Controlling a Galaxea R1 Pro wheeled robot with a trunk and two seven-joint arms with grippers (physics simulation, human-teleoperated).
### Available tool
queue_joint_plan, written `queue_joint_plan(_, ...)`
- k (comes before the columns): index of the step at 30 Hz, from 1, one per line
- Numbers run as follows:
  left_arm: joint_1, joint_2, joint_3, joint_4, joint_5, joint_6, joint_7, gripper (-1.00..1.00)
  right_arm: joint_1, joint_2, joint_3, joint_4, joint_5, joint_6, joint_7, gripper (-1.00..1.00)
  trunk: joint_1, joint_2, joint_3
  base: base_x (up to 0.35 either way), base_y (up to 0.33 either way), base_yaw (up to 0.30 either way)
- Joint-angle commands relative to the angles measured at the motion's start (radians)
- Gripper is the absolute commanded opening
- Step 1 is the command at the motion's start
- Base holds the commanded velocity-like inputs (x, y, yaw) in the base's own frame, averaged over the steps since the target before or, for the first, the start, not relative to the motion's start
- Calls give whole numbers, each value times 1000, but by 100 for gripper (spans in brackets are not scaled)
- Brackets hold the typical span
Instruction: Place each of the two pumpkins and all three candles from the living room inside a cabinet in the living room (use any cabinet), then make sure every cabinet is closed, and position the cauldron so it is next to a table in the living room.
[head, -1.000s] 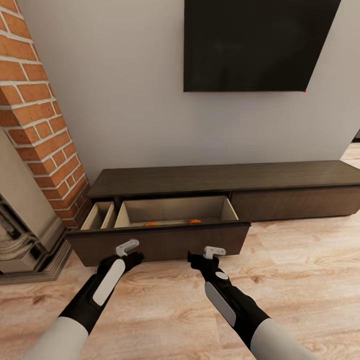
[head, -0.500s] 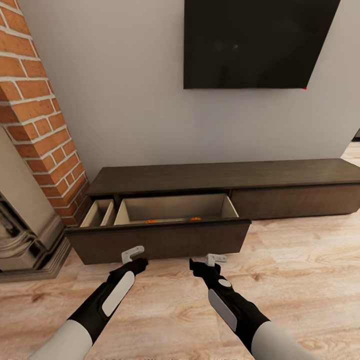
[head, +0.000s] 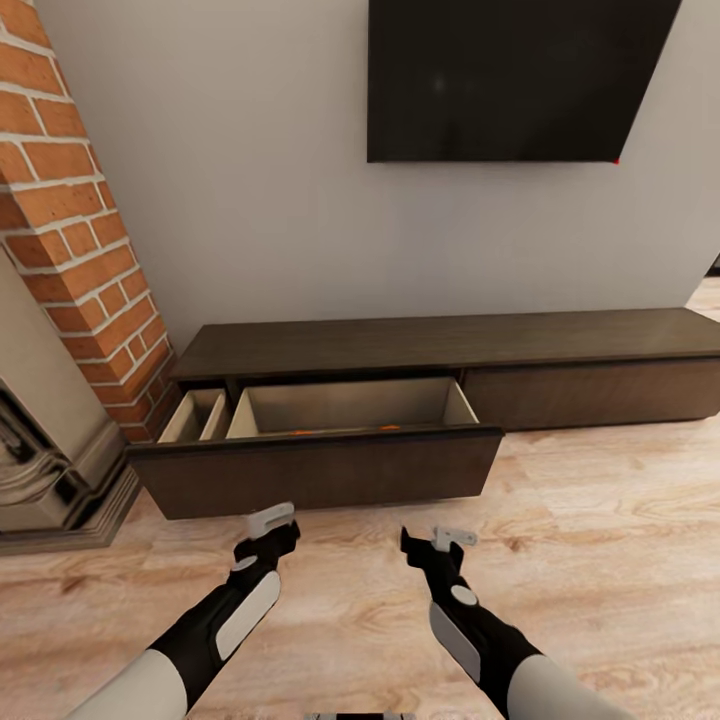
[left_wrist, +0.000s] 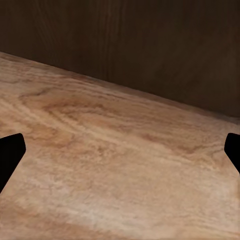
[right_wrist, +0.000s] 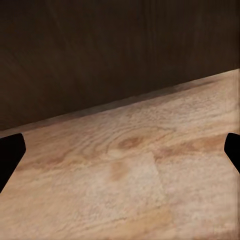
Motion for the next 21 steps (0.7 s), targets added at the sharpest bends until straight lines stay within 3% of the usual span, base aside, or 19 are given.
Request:
queue_joint_plan(1,-1,2,-8,-2,2,1,8,100,-1,0,8,3,-11,-12,-6,100,0,-1,-5,0,0,0)
queue_joint_plan(8,0,4,-21,3,2,-55,8,100,-1,5,9,9,-14,-77,-6,100,3,-2,-32,0,0,0)
queue_joint_plan(15,-1,3,-106,44,2,-162,7,100,-1,13,7,12,-15,-144,-6,100,6,-4,-59,0,0,0)
queue_joint_plan(21,-1,3,-123,46,2,-205,8,100,-1,13,7,14,-16,-209,-8,100,6,-4,-59,0,0,0)
